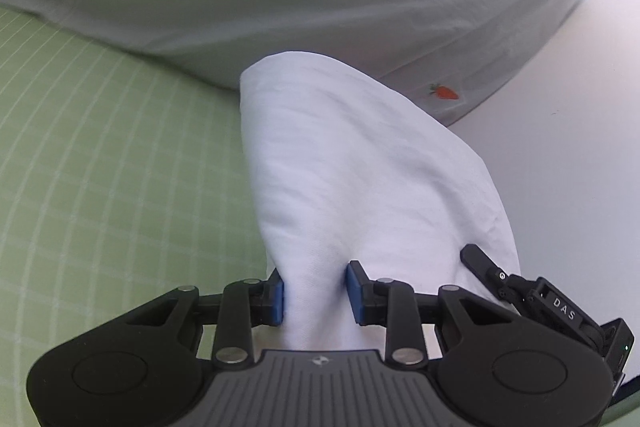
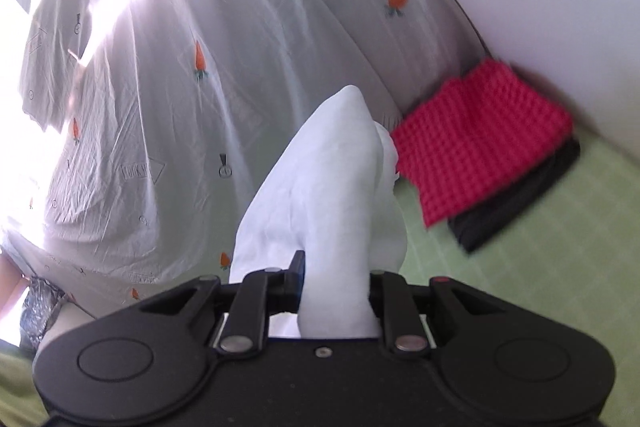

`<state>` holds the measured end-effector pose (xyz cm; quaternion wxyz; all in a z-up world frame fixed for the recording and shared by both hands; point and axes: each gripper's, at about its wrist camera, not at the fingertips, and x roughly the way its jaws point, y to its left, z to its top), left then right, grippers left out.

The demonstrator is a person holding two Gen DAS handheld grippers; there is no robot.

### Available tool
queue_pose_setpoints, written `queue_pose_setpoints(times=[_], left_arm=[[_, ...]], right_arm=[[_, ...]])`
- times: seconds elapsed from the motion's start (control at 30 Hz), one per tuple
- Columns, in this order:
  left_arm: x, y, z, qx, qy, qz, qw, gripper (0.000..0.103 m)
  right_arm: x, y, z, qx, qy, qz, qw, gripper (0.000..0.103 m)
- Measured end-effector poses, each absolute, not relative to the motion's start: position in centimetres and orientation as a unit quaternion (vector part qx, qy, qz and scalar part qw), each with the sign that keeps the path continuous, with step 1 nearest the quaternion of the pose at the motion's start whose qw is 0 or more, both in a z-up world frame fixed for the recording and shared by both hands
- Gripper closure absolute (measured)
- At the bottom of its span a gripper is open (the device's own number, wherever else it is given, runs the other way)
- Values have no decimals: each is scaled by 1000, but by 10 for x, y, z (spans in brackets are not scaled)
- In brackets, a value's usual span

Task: Fold clothes
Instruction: 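Carry the bundle onto the red checked cloth stack and open both grippers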

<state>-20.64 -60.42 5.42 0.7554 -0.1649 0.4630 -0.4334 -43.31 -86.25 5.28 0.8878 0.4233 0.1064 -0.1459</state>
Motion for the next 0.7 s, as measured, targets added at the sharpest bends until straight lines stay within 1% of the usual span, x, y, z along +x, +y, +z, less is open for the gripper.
queue_pose_setpoints(times=[0.2, 0.33, 0.37, 0.4, 0.43, 0.5, 0.53, 0.57, 0.6, 0.63, 0.67, 0.7], left_arm=[[-175, -696, 61, -176, 437, -453, 757, 71], [-133, -767, 42, -191, 434, -465, 748, 70], [-123, -786, 34, -192, 436, -465, 746, 68], [-113, -806, 26, -188, 440, -461, 747, 66], [-105, -824, 15, -169, 451, -446, 754, 63], [-93, -853, -5, -117, 477, -407, 770, 63], [-88, -866, -14, -95, 486, -392, 775, 60], [-86, -871, -20, -85, 483, -392, 778, 59], [-84, -875, -27, -75, 479, -393, 781, 57], [-83, -878, -31, -64, 475, -396, 783, 49], [-84, -880, -35, -47, 470, -397, 787, 39], [-84, -881, -39, -33, 465, -398, 790, 35]], right_arm=[[-406, -946, 78, 376, 85, -156, 909, 84], [-368, -1006, 91, 296, 100, -181, 933, 85], [-354, -1017, 93, 261, 113, -201, 937, 84], [-338, -1025, 92, 218, 135, -232, 938, 78], [-319, -1027, 87, 156, 164, -268, 936, 64], [-275, -1025, 64, -4, 225, -339, 913, 48], [-255, -1024, 51, -70, 247, -364, 895, 46], [-243, -1024, 38, -100, 256, -375, 886, 46], [-236, -1026, 27, -102, 256, -374, 885, 45], [-233, -1028, 17, -77, 253, -363, 894, 40], [-231, -1031, 7, -52, 250, -351, 901, 36], [-229, -1035, -4, -21, 251, -339, 906, 32]])
